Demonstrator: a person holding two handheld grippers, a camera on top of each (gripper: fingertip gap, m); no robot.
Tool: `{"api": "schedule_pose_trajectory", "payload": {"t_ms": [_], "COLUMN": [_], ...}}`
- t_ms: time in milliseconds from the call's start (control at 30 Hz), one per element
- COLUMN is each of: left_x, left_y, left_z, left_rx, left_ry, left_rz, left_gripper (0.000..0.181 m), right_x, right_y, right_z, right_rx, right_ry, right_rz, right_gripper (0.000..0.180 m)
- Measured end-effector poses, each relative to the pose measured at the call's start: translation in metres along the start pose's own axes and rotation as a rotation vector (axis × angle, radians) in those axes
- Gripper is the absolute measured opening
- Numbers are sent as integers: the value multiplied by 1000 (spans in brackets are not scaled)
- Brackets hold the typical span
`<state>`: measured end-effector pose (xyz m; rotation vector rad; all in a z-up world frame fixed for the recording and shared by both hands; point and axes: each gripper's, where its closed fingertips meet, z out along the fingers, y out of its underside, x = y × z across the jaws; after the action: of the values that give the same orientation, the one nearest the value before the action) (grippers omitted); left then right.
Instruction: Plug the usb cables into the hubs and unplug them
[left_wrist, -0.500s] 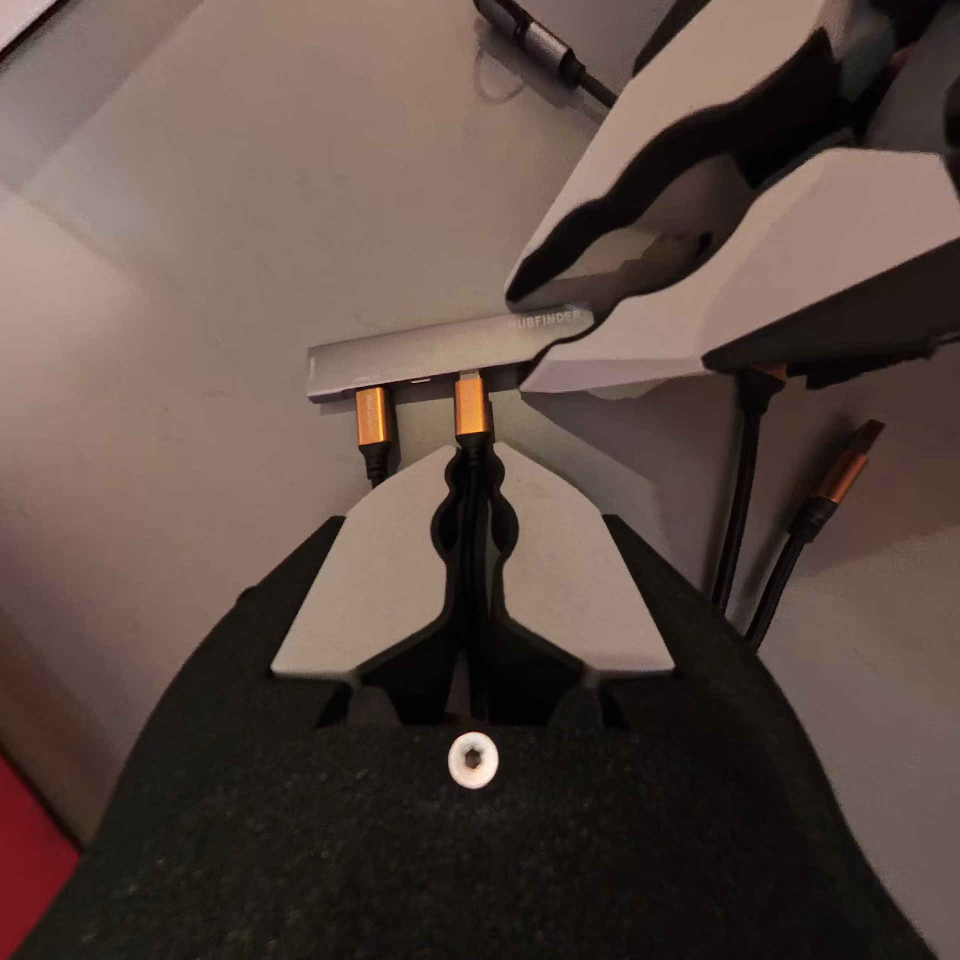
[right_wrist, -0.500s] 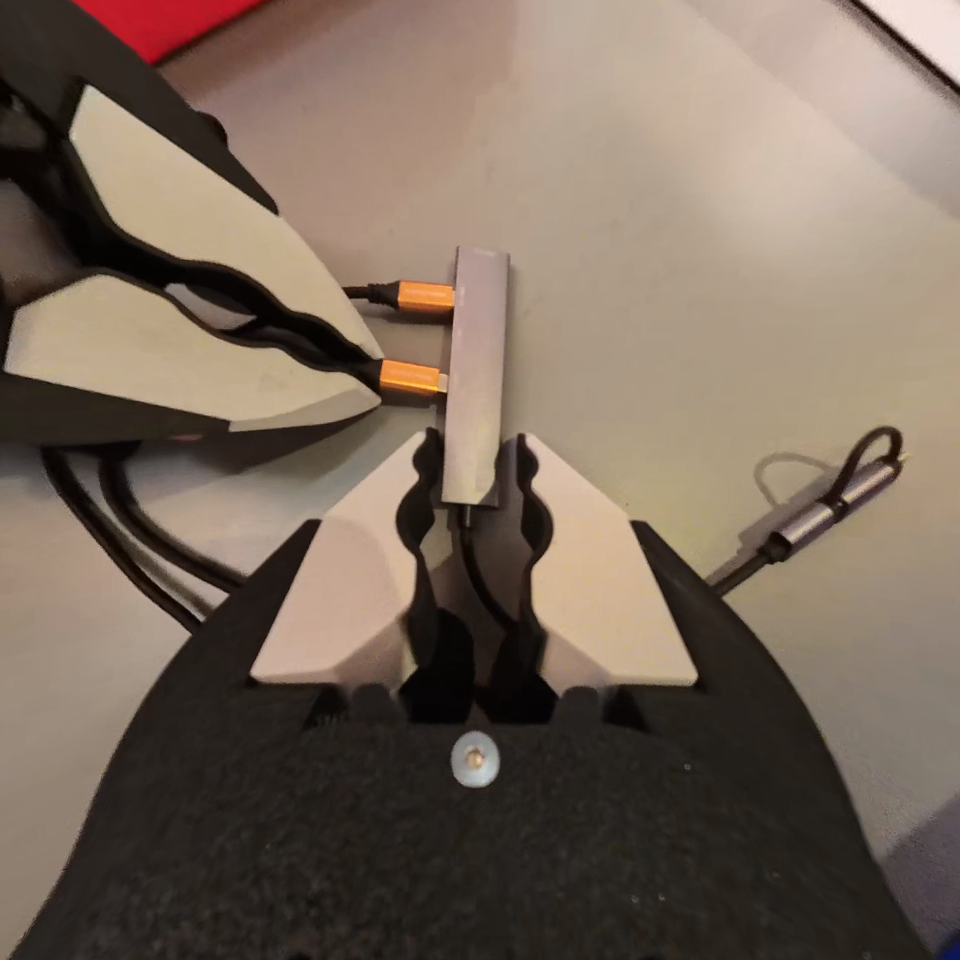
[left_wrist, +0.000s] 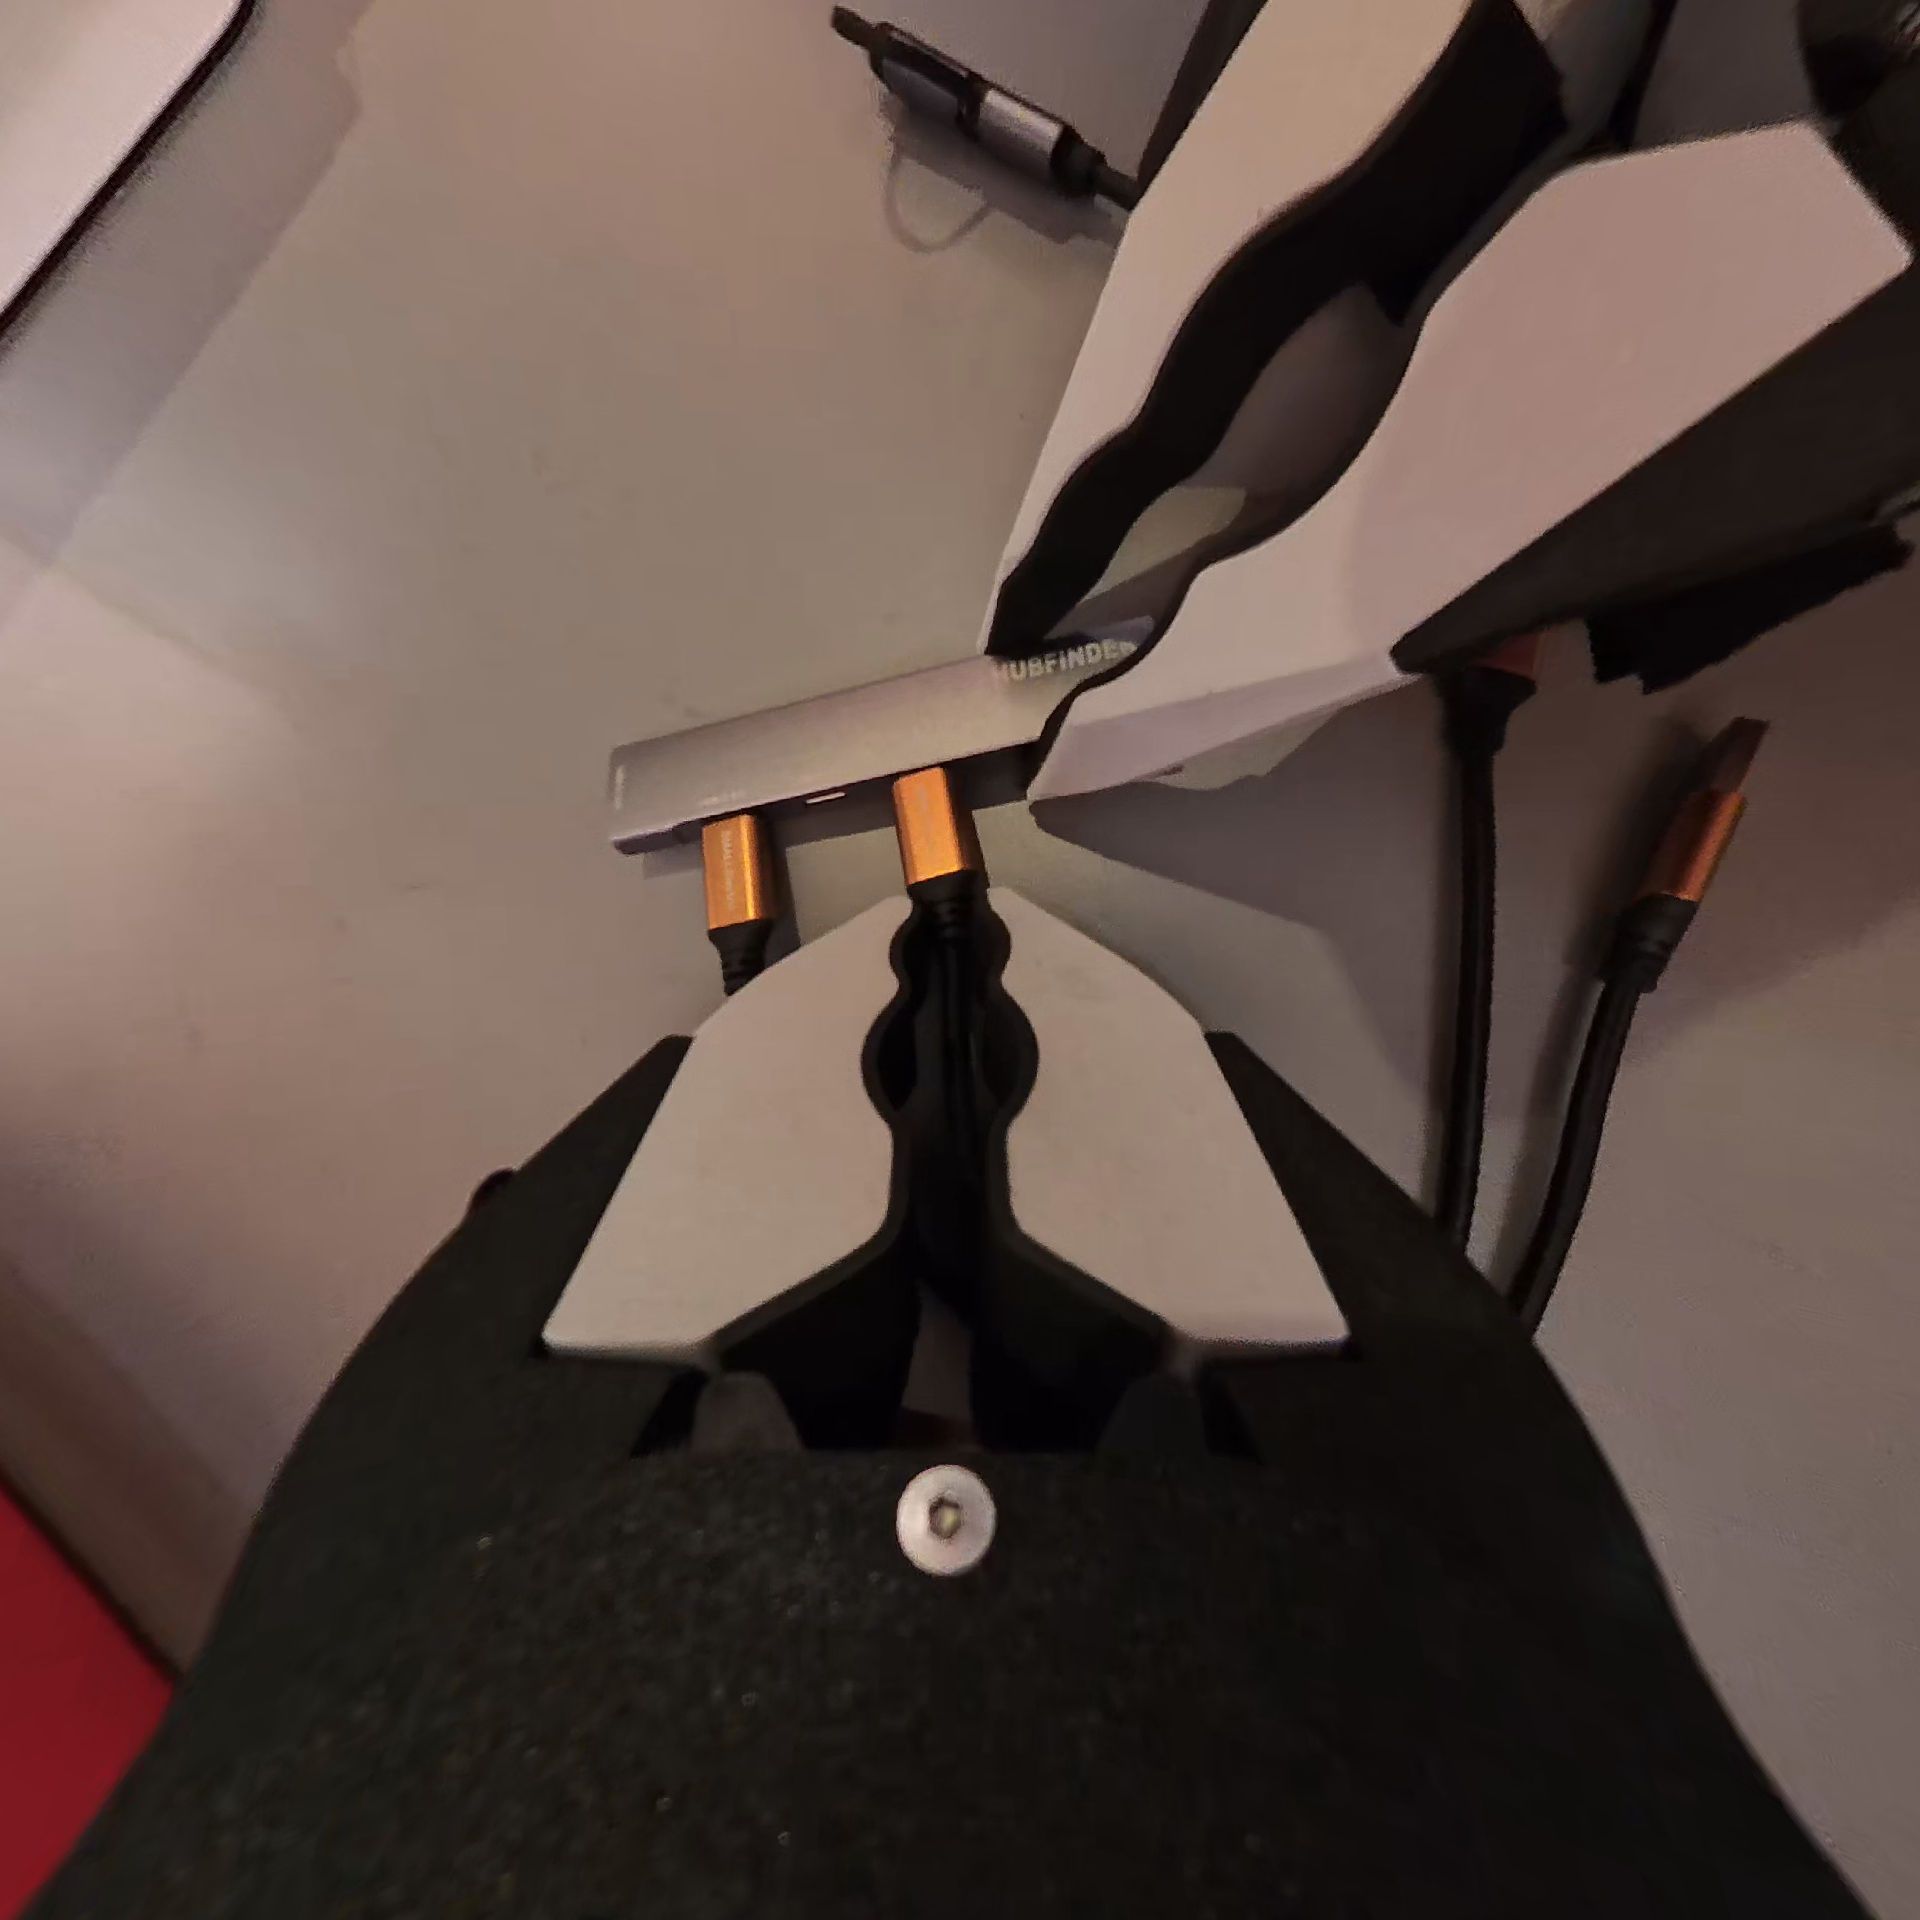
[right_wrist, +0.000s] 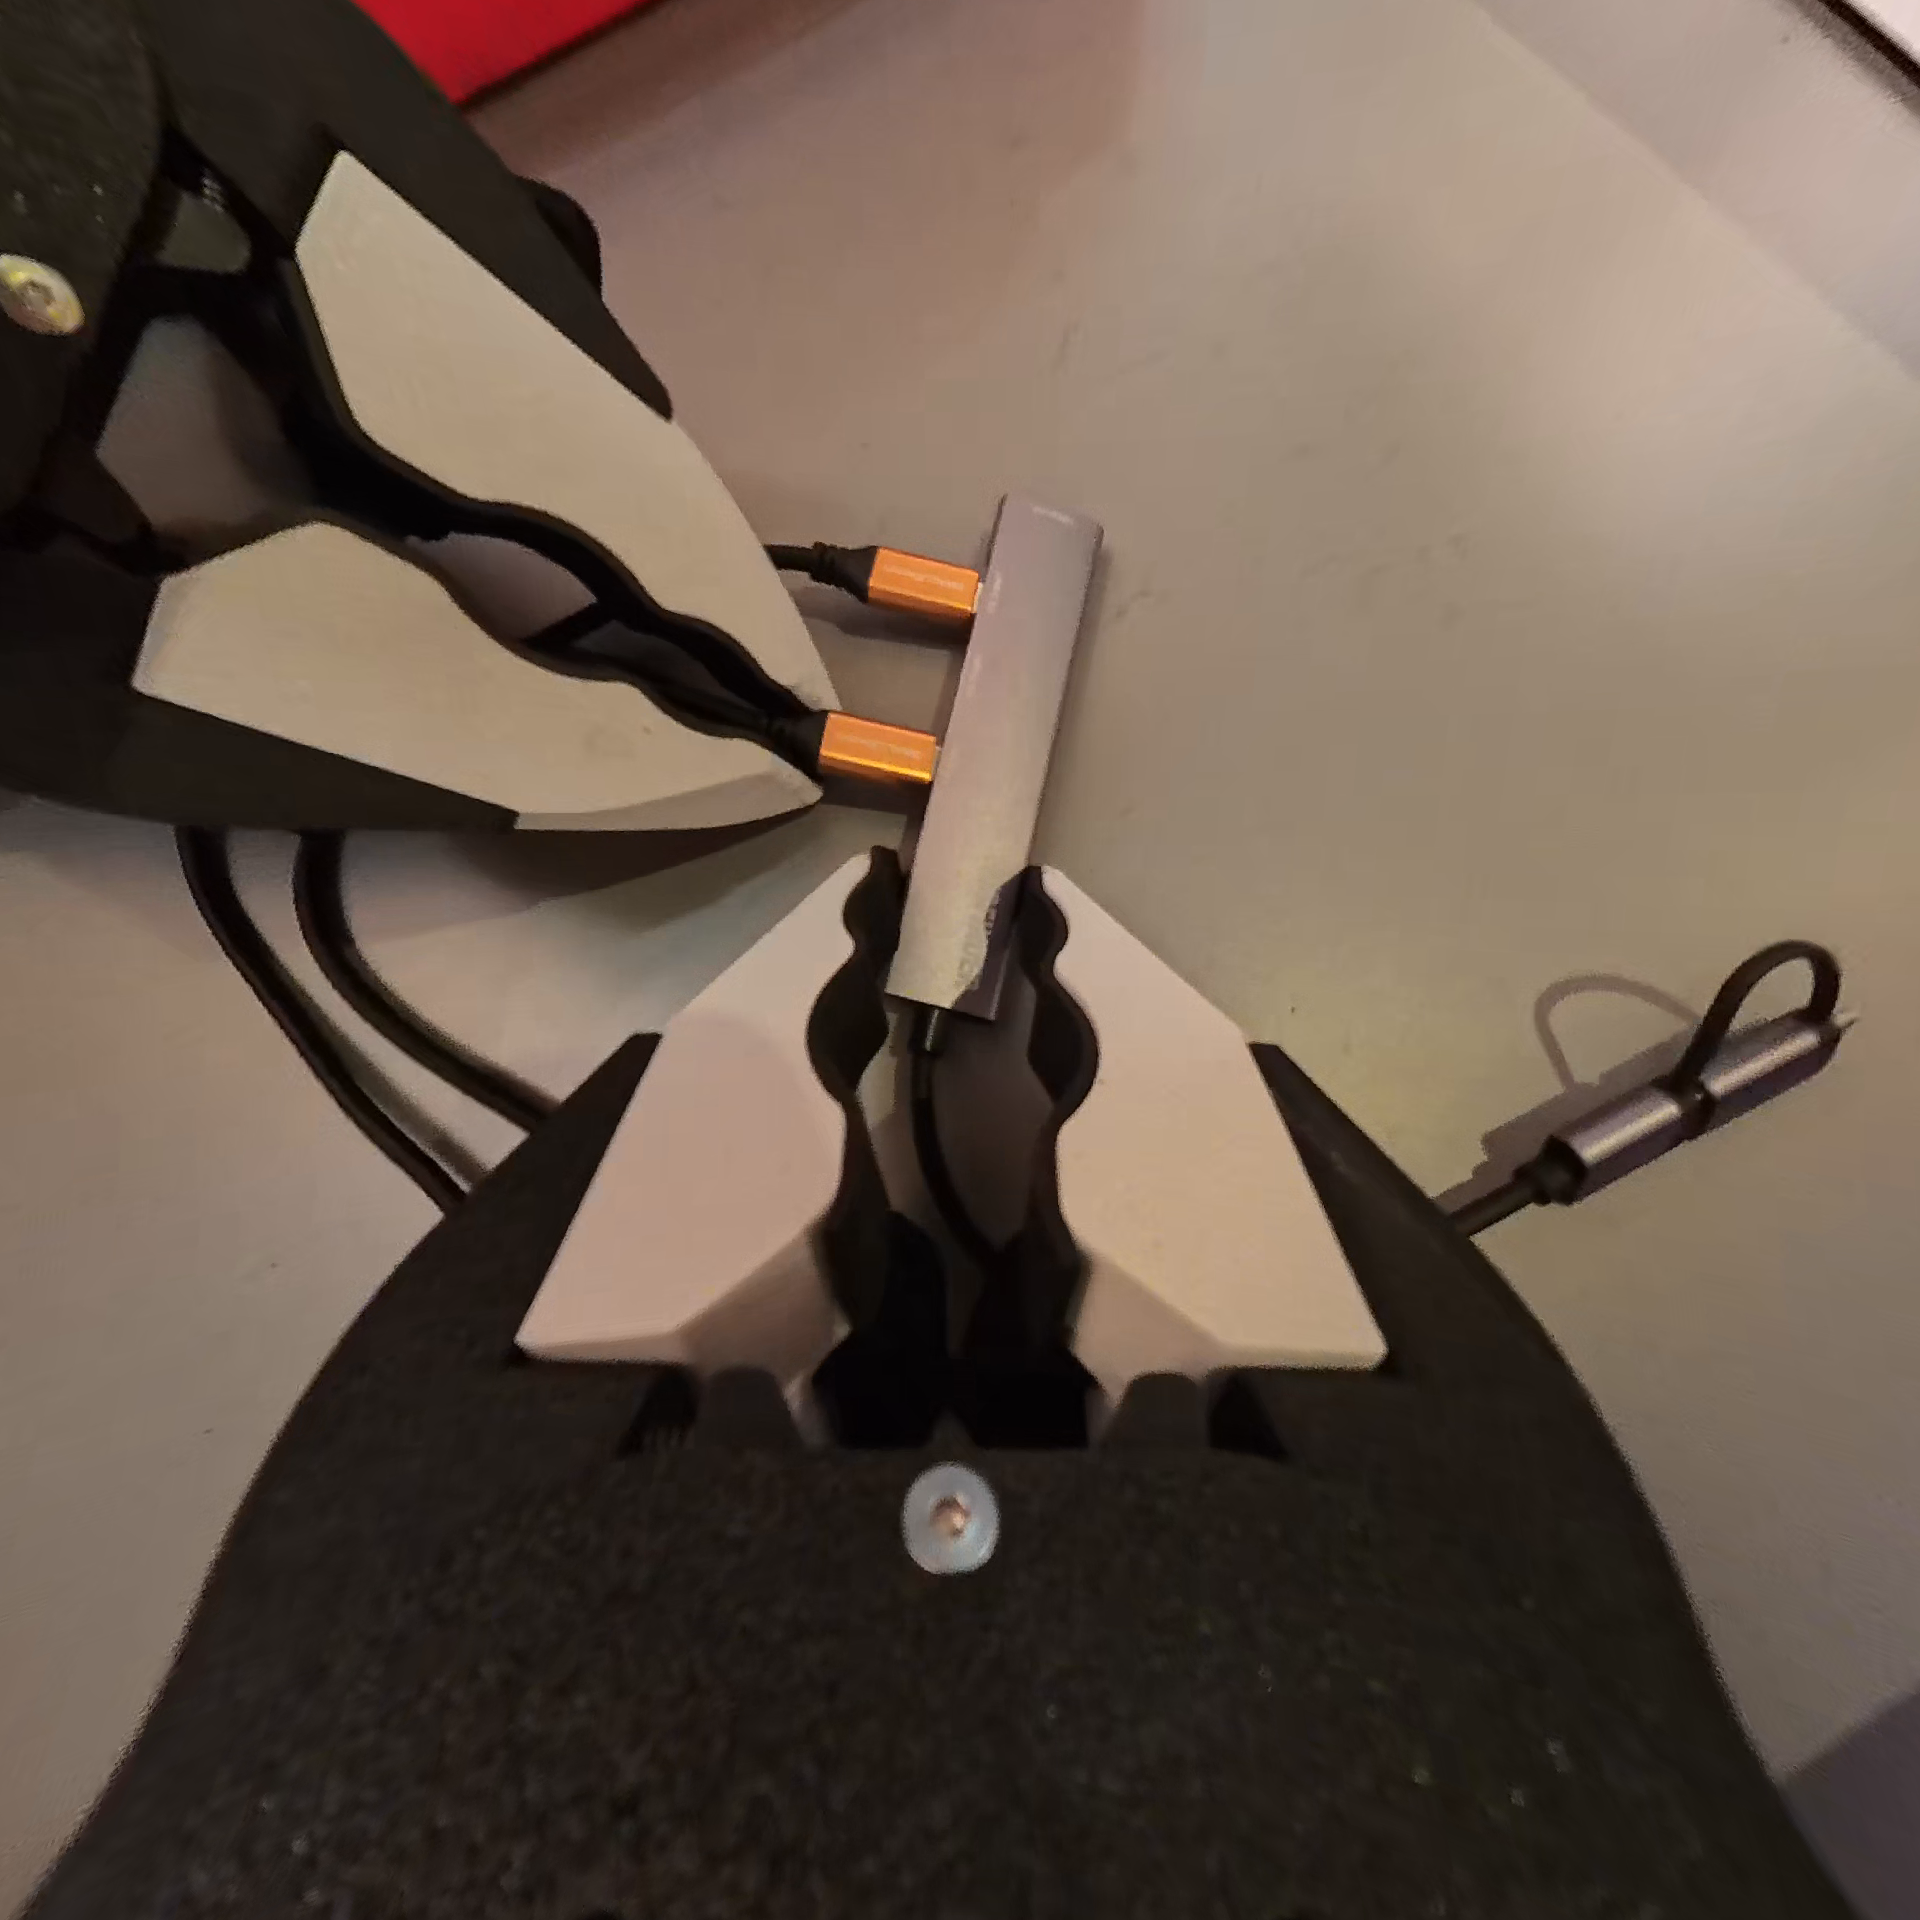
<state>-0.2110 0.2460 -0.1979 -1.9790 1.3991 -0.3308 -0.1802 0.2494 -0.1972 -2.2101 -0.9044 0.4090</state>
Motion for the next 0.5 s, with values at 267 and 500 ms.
{"api": "schedule_pose_trajectory", "payload": {"t_ms": [267, 500], "left_x": [2, 16], "left_y": [-17, -39], "left_z": [-20, -115], "left_rx": [124, 508], "left_ry": [-21, 135], "left_rz": [-29, -357], "left_gripper": [15, 31], "right_x": [10, 42], "right_y": [-14, -65], "right_z": [-10, -67], "right_rx": [45, 184], "right_ry": [110, 291], "right_rz": [-65, -248], "right_gripper": [21, 22]}}
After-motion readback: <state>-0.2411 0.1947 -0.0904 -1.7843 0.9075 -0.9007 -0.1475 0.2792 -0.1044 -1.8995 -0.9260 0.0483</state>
